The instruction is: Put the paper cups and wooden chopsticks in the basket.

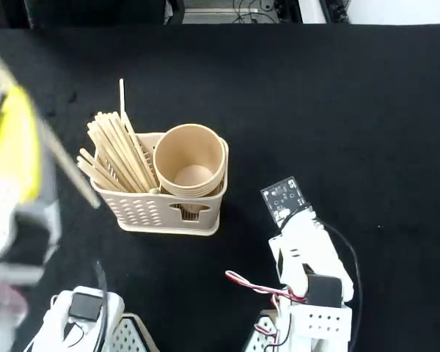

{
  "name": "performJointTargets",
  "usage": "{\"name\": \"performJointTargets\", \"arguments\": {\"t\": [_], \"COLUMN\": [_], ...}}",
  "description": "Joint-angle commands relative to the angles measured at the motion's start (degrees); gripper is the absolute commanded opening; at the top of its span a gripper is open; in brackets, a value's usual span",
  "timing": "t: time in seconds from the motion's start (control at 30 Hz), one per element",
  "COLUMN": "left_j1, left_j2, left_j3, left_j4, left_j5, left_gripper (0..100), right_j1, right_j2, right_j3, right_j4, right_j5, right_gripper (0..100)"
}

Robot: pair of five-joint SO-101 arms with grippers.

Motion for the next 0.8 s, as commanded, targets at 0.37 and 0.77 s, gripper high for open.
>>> {"name": "performJointTargets", "arguments": {"t": [0.37,0.77], "left_j1": [0.8,0.7], "left_j2": [-18.1,-30.1], "left_j3": [52.0,74.4], "left_j4": [-32.4,-37.8], "left_j5": [0.0,-0.3], "left_gripper": [3,3], "right_j1": [-0.4,-0.4], "right_j2": [-4.0,-4.0], "right_j3": [-0.1,-0.1], "right_j4": [-0.3,-0.3], "right_j5": [0.4,0.4], "right_gripper": [1.3,1.3]}}
